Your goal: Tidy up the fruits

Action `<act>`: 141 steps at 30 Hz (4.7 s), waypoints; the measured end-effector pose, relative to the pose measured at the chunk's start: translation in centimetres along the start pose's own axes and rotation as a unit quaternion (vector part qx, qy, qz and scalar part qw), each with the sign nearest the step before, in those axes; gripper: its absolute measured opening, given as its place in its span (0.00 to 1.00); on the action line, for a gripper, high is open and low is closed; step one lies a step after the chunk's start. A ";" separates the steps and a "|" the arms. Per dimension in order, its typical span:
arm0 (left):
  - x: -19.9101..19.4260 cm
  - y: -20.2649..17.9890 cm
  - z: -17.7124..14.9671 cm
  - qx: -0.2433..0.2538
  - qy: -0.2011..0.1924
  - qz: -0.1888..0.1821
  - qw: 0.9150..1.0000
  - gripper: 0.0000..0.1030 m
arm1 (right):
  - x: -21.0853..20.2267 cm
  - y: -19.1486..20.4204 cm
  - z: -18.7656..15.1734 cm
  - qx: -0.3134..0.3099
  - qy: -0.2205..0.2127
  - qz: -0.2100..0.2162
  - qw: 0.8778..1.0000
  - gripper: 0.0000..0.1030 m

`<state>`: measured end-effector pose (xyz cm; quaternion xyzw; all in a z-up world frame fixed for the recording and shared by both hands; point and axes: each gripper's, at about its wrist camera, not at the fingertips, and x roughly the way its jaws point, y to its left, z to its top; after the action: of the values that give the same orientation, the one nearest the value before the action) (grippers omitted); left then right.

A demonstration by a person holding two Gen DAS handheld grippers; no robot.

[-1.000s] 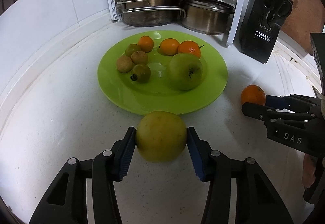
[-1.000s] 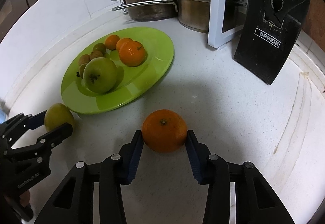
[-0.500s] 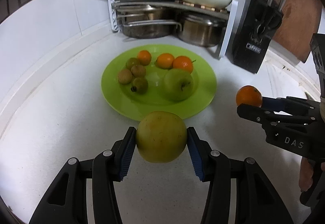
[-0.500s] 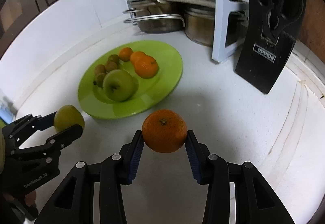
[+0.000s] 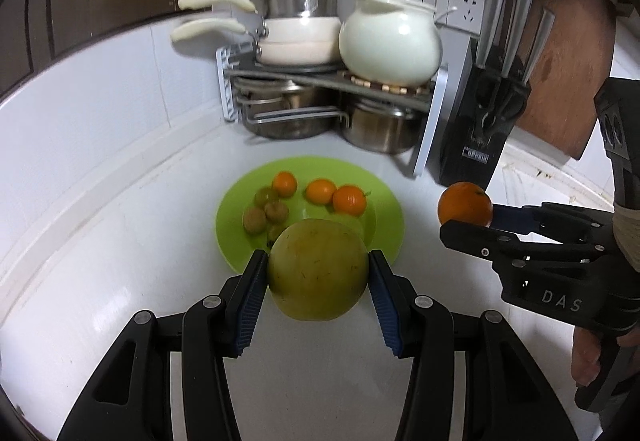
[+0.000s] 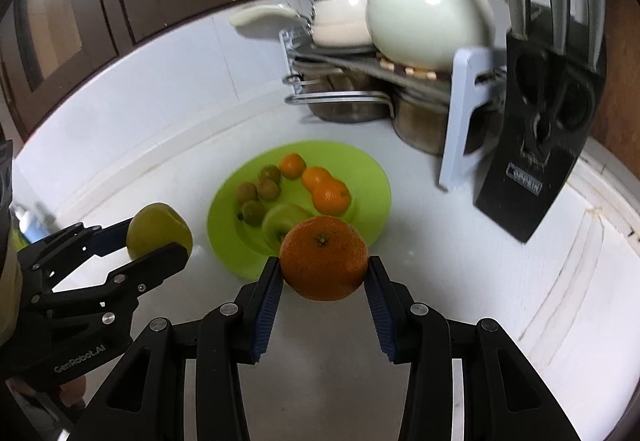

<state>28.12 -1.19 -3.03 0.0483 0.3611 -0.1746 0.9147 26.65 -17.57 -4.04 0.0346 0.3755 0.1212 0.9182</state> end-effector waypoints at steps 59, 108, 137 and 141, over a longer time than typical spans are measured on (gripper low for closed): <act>14.1 4.0 6.5 0.007 0.062 0.001 0.998 0.49 | 15.7 -2.6 8.1 -0.021 0.076 0.014 0.997 0.42; -17.2 -3.8 -6.6 -0.036 -0.102 0.098 0.989 0.96 | -15.3 5.3 -7.5 -0.026 -0.093 -0.048 0.994 0.78; -26.0 -8.7 -13.2 -0.039 -0.121 0.124 0.984 1.00 | -24.0 6.0 -16.0 -0.024 -0.110 -0.053 0.992 0.84; -26.3 -8.9 -13.3 -0.039 -0.124 0.125 0.984 1.00 | -24.3 6.2 -16.2 -0.025 -0.111 -0.050 0.992 0.84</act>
<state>-1.40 0.84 5.37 0.0352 0.2429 -0.0496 0.9681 -2.56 -18.09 1.86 0.0058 0.2697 0.0802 0.9596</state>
